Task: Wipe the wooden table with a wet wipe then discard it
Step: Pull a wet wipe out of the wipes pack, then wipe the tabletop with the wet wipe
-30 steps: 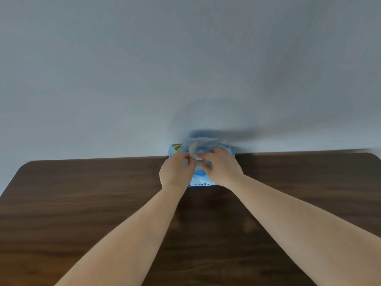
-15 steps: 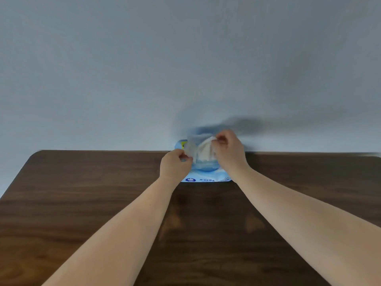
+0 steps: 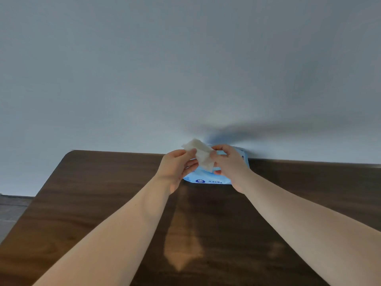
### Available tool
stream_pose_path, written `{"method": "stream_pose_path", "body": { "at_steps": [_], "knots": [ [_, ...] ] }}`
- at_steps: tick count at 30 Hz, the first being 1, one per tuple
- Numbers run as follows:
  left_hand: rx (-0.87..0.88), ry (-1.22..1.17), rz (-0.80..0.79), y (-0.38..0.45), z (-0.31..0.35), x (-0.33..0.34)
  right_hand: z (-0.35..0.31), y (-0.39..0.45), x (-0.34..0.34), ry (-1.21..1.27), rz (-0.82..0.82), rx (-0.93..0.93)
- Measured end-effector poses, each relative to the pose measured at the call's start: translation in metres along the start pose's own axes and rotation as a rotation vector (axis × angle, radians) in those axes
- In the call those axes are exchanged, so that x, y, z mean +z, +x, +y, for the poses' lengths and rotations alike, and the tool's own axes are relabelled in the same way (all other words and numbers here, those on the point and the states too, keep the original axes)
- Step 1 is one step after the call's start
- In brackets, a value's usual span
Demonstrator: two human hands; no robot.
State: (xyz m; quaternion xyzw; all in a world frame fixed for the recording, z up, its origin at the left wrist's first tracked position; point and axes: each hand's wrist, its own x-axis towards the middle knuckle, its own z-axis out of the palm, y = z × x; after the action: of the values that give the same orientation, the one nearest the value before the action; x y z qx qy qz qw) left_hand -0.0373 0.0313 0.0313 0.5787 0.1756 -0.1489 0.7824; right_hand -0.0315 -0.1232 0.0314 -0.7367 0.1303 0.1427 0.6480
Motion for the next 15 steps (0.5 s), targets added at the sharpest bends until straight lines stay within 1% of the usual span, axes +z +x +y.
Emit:
{"method": "stream_pose_path", "body": {
  "at_steps": [1,3,4,5,6,7,9,10,12,15],
  "knots": [
    [0.028,0.026,0.018,-0.005,0.0,-0.002,0.002,-0.002,0.005,-0.121,0.018,-0.034],
    [0.07,0.073,0.063,-0.015,0.002,-0.008,0.004,-0.005,0.015,-0.416,0.167,-0.27],
    [0.082,0.102,0.086,-0.019,0.003,-0.012,0.001,-0.008,0.02,-0.478,0.221,-0.398],
    [0.096,0.131,0.101,-0.024,0.005,-0.016,-0.002,-0.012,0.026,-0.463,0.203,-0.455],
    [0.107,0.143,0.109,-0.03,0.007,-0.02,-0.006,-0.016,0.033,-0.41,0.113,-0.441],
    [0.114,0.141,0.11,-0.034,0.009,-0.025,-0.01,-0.019,0.04,-0.339,-0.002,-0.371],
    [0.113,0.118,0.104,-0.043,0.012,-0.038,-0.016,-0.026,0.053,-0.184,-0.2,-0.172],
    [0.111,0.117,0.106,-0.046,0.012,-0.045,-0.016,-0.026,0.059,-0.13,-0.256,-0.103],
    [0.097,0.135,0.129,-0.051,0.011,-0.061,-0.012,-0.02,0.073,-0.081,-0.296,-0.034],
    [0.068,0.161,0.162,-0.054,0.009,-0.091,-0.004,-0.015,0.098,-0.029,-0.27,0.059]
  ]
}}
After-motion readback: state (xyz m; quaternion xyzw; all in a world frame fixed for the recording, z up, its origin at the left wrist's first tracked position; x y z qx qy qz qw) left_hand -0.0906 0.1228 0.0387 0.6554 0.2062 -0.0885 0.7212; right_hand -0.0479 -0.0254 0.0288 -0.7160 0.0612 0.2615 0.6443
